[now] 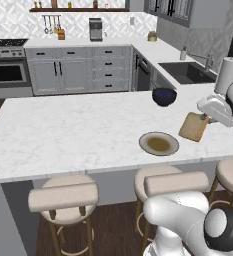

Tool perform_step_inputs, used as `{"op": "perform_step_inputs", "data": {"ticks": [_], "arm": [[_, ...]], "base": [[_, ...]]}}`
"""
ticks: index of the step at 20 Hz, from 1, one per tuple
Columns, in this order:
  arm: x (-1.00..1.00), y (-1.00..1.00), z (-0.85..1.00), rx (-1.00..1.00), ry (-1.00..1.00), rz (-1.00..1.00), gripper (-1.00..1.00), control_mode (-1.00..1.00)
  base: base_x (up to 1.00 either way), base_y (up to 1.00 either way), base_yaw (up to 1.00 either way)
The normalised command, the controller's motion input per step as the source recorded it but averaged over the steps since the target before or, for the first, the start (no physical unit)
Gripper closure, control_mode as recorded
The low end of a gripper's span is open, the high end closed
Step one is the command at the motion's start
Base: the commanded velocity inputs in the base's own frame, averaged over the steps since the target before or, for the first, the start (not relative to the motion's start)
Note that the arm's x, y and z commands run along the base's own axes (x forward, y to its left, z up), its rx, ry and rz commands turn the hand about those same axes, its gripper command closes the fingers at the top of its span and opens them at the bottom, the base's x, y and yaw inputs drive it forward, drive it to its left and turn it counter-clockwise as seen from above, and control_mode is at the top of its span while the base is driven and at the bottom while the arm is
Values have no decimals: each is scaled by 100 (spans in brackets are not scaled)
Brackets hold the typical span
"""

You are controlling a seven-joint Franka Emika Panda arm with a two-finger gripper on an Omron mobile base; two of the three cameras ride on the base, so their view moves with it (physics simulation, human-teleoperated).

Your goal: Start the toaster. Once the lever pops up, take the bread to the plate on the dining counter.

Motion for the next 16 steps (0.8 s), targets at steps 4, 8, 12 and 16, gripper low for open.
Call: {"op": "perform_step_inputs", "data": {"ticks": [4,8,12,16], "arm": [[28,27,-44,3,0,7,100,-100],[46,14,-59,0,0,1,100,-100],[65,8,-22,0,0,0,100,-100],[46,15,-14,0,0,0,100,-100]], "base": [[0,0,0],[0,0,0],[0,0,0],[0,0,0]]}}
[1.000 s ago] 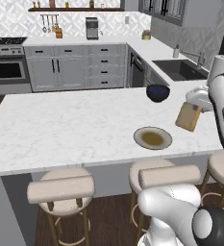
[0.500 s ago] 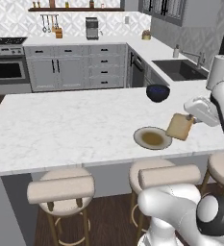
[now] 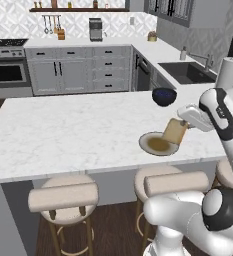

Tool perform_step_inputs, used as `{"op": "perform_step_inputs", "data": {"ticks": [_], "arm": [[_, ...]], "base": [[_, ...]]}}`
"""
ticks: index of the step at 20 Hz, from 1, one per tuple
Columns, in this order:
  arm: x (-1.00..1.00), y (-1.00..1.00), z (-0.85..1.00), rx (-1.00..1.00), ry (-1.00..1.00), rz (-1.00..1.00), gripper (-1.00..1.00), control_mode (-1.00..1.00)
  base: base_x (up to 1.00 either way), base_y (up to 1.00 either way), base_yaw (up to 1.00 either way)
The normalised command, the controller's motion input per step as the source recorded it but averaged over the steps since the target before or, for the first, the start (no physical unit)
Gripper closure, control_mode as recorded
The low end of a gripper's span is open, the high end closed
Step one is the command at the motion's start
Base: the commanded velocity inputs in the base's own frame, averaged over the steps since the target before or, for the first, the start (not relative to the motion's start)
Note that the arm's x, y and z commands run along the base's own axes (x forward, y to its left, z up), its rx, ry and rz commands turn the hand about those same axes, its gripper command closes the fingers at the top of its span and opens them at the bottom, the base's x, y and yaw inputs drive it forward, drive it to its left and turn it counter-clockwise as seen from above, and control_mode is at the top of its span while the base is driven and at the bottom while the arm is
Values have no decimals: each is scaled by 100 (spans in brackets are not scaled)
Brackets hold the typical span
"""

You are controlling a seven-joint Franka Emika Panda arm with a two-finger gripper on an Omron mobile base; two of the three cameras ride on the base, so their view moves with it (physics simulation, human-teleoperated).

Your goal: Start the toaster. Once the lever pops up, take the bread to the plate on the dining counter.

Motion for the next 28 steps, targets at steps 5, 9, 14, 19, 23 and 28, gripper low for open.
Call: {"op": "perform_step_inputs", "data": {"ticks": [5,9,14,19,23,28], "arm": [[39,3,-32,0,0,0,100,-100],[36,0,-36,0,0,0,100,-100],[36,0,-35,0,0,0,100,-100],[37,2,-32,0,0,0,100,-100],[36,4,-32,0,0,0,100,-100],[28,2,-29,-1,0,0,100,-100]], "base": [[0,0,0],[0,0,0],[0,0,0],[0,0,0],[0,0,0],[0,0,0]]}}
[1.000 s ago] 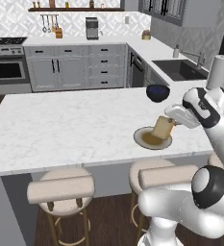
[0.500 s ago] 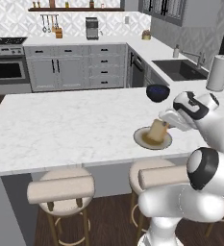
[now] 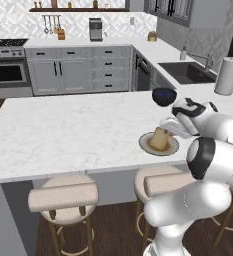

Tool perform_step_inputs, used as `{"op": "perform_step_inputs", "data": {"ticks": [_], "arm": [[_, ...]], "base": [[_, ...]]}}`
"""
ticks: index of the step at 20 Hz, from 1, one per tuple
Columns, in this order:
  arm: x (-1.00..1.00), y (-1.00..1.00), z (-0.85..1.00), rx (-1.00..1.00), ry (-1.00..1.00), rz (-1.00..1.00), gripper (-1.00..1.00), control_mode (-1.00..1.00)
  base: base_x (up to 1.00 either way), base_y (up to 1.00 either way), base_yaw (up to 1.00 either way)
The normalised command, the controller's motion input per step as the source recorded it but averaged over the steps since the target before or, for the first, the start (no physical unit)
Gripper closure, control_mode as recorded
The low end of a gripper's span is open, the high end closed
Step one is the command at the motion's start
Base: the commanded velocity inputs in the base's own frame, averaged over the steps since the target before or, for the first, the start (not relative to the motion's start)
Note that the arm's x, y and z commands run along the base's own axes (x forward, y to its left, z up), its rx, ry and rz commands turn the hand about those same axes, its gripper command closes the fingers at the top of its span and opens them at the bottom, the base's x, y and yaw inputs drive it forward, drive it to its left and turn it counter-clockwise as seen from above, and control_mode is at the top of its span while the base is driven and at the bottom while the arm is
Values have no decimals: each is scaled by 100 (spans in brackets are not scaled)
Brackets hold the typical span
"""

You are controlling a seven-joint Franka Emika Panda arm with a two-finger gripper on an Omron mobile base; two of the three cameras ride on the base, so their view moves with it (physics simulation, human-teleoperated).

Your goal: Start the toaster. Once the lever pops up, take the bread to the plate on the dining counter.

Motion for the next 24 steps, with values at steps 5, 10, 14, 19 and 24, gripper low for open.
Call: {"op": "perform_step_inputs", "data": {"ticks": [5,10,14,19,24], "arm": [[18,0,-20,0,0,0,100,-100],[23,0,-13,0,0,0,100,-100],[34,0,-7,0,0,0,100,-100],[23,-1,-10,0,0,0,100,-100],[24,-11,-10,0,0,0,100,-100]], "base": [[0,0,0],[0,0,0],[0,0,0],[0,0,0],[0,0,0]]}}
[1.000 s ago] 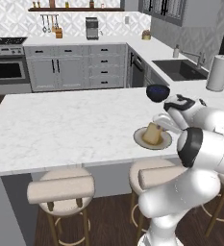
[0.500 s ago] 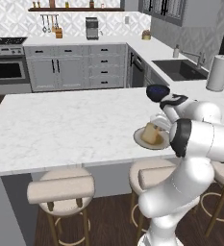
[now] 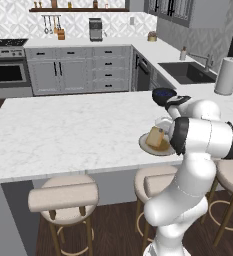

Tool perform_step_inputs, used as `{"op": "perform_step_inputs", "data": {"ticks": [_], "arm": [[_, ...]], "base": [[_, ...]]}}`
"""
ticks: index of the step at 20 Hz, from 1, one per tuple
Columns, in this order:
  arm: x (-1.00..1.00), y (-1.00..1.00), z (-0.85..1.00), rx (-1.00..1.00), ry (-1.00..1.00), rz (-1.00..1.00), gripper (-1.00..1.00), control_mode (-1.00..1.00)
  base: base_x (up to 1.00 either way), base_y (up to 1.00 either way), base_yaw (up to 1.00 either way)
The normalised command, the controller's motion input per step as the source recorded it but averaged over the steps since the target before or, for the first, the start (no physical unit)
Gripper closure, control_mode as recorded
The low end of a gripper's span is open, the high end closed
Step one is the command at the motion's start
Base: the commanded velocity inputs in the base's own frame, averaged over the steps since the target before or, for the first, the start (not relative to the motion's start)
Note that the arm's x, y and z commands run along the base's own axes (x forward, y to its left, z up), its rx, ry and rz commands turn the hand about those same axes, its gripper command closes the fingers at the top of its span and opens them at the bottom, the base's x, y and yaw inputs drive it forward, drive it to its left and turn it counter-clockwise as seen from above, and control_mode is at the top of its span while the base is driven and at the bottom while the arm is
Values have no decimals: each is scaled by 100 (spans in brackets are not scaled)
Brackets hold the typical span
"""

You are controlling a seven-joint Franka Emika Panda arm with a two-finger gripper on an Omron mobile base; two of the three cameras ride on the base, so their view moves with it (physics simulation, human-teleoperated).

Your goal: Start the toaster. Once the lever pops up, take the bread to the plate on the dining counter.

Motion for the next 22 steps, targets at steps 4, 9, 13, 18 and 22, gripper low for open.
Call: {"op": "perform_step_inputs", "data": {"ticks": [4,9,13,18,22], "arm": [[21,-17,-25,0,0,0,100,-100],[-1,-23,-41,-1,0,0,100,-100],[0,-1,-11,0,0,0,-100,-100],[0,-6,11,0,-1,0,-100,-100],[0,-33,26,0,1,-9,-100,-100]], "base": [[0,0,0],[0,0,0],[0,0,0],[0,0,0],[0,0,0]]}}
